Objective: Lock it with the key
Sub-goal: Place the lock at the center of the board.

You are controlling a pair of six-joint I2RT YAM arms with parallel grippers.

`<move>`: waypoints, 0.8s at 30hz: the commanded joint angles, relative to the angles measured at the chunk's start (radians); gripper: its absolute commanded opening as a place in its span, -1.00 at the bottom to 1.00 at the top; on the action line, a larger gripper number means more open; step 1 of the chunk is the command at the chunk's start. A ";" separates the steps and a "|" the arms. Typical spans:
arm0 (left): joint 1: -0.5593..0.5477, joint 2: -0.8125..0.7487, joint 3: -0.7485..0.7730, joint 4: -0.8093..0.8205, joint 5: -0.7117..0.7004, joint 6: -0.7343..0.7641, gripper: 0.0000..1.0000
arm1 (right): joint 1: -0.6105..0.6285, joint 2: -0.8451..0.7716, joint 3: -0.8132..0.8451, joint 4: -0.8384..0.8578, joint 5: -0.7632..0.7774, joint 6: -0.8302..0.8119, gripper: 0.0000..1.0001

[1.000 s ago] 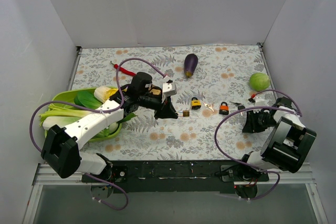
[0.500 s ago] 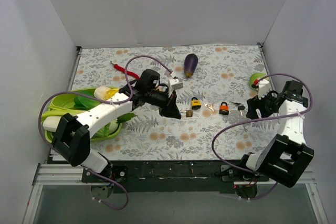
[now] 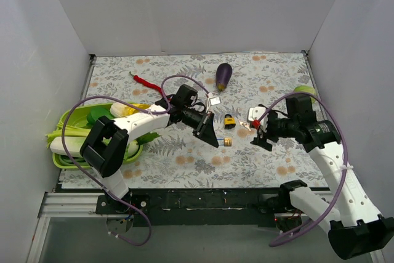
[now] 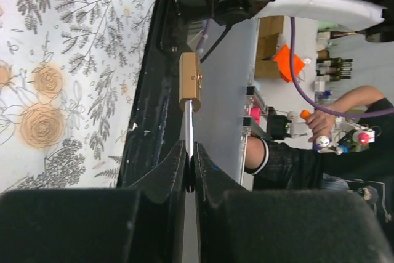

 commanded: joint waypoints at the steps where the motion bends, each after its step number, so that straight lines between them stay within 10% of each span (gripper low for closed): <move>1: -0.013 -0.005 0.018 0.091 0.105 -0.119 -1.00 | 0.161 0.014 0.033 0.043 0.047 0.016 0.72; 8: -0.024 0.012 0.030 0.111 0.056 -0.168 -1.00 | 0.423 0.103 0.064 0.049 0.197 0.120 0.67; 24: -0.042 0.031 0.058 0.080 -0.007 -0.150 -1.00 | 0.534 0.250 0.124 0.035 0.293 0.180 0.42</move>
